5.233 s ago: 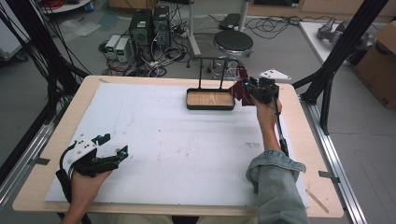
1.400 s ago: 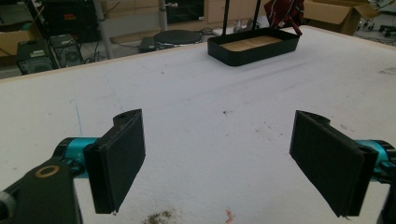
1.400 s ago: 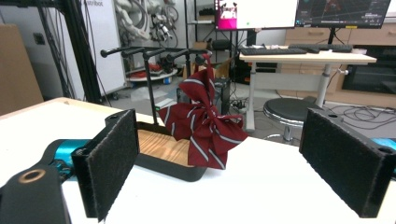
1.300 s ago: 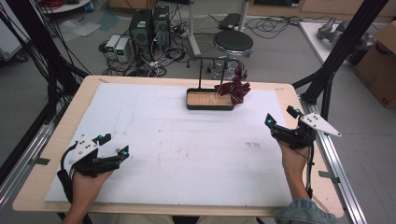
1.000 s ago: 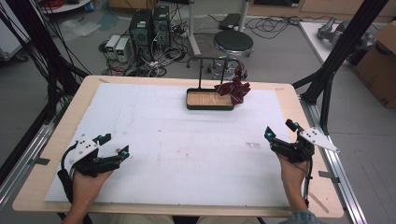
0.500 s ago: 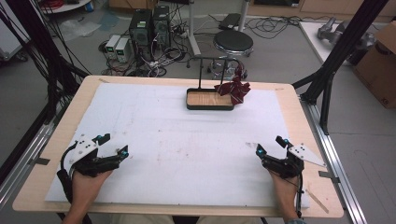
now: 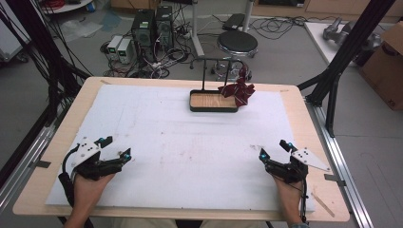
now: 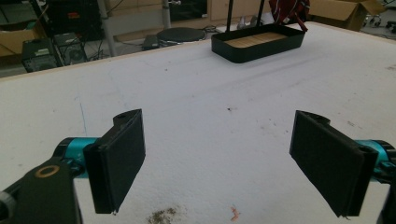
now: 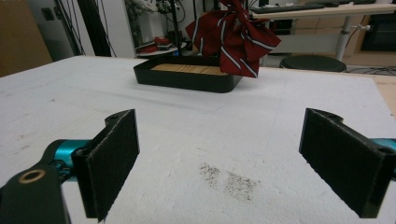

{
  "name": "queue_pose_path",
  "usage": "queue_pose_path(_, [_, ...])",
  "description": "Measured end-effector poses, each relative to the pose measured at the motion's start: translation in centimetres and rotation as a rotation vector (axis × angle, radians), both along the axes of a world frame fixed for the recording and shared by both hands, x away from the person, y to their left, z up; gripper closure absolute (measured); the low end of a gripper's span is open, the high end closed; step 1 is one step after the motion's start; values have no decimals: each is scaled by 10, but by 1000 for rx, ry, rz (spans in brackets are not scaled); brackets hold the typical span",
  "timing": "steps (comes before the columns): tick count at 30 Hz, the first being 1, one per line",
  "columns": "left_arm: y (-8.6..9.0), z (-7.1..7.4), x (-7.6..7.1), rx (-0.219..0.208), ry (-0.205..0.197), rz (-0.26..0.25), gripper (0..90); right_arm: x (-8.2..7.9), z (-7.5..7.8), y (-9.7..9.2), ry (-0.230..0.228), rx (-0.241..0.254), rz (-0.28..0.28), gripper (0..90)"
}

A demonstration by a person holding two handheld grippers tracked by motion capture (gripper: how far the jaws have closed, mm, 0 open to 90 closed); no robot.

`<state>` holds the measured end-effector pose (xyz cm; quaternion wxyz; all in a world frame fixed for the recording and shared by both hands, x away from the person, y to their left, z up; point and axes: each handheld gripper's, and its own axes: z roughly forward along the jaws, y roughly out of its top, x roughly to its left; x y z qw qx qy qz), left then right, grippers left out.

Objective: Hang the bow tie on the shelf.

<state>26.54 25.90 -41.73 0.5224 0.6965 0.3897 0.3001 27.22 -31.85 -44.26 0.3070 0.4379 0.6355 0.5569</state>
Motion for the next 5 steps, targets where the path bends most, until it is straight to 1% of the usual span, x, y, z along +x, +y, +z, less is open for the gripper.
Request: queue_pose_path(5, [0, 0, 0, 2, 3, 0, 185, 0, 0, 0, -1, -4, -1, 113])
